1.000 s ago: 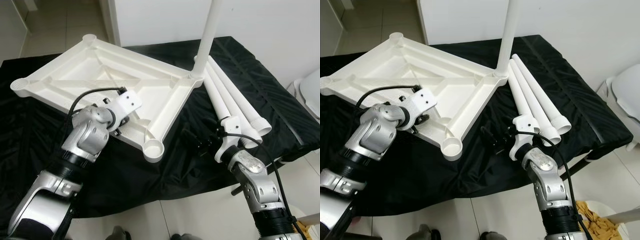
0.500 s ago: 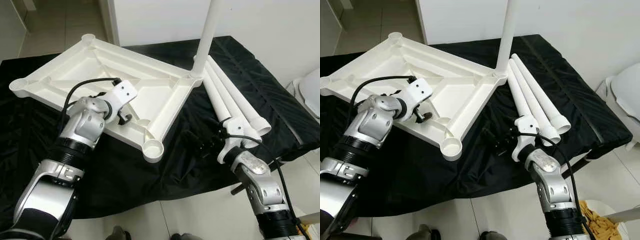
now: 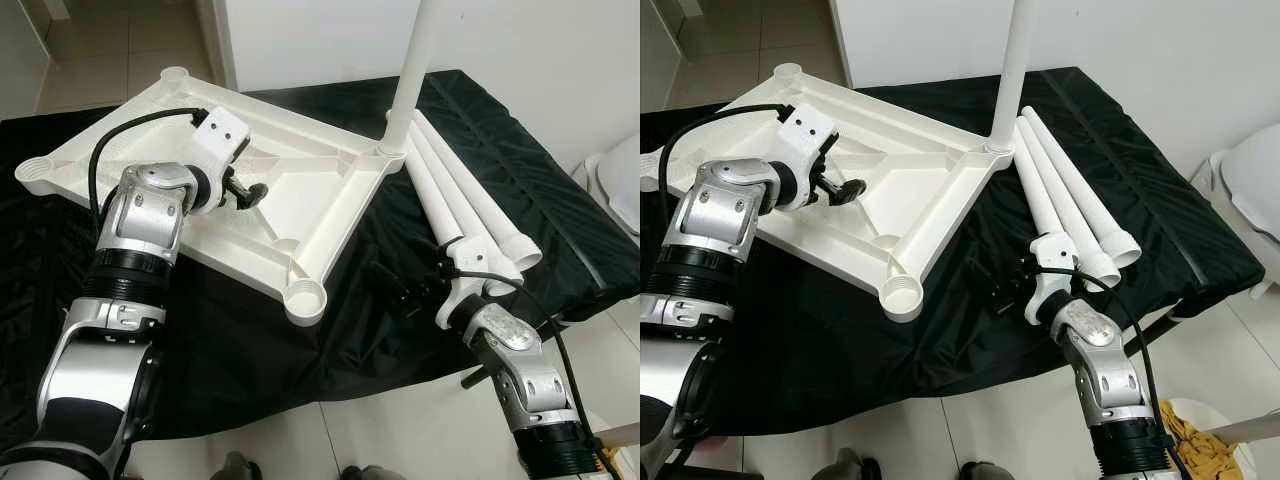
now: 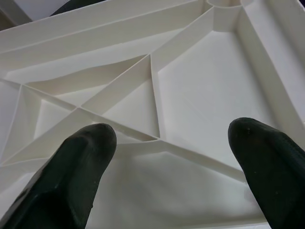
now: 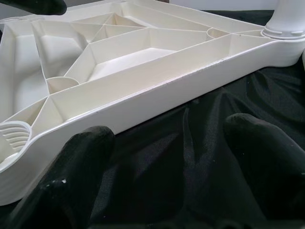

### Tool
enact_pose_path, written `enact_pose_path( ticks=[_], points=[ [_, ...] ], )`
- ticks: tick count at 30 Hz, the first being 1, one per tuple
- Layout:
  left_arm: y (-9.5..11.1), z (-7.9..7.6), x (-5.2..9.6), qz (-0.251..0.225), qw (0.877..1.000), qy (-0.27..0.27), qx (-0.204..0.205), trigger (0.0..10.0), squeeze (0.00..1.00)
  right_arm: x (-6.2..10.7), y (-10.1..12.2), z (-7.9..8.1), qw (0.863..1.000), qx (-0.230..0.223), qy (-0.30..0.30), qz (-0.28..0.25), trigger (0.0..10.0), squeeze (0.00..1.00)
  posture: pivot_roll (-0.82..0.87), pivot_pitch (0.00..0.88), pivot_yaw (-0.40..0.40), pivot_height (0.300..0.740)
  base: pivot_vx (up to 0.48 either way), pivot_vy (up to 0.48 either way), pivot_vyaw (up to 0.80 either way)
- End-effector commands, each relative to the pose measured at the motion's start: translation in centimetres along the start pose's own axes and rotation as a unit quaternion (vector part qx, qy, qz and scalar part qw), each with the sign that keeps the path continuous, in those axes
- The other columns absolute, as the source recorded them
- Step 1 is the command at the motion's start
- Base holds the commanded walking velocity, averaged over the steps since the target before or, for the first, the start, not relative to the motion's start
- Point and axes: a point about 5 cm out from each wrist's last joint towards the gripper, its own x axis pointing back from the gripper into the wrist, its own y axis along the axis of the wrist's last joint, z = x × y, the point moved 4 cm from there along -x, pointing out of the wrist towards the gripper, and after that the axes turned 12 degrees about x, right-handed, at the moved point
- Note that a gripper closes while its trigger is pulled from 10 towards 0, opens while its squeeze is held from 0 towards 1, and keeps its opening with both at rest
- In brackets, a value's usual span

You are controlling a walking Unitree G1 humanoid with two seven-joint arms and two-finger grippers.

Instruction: Building children table

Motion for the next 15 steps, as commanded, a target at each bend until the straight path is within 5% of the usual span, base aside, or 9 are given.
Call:
enact_pose_path(
  ticks=[1, 15],
  points=[
    [-0.1, 1.6, 0.3, -0.018, 0.997, 0.077, 0.011, 10.0, 0.00, 0.1, 0.2, 0.0, 1.000, 0.012, 0.001, -0.004, 10.0, 0.00, -0.11, 0.099, 0.001, 0.740, 0.000, 0.000, 0.00],
    [-3.8, 2.3, 1.2, 0.051, 0.993, 0.026, -0.098, 10.0, 0.00, 0.1, 0.3, -0.7, 1.000, 0.020, -0.005, -0.005, 10.0, 0.00, -0.10, 0.119, -0.008, 0.740, 0.000, 0.000, 0.00]
  ],
)
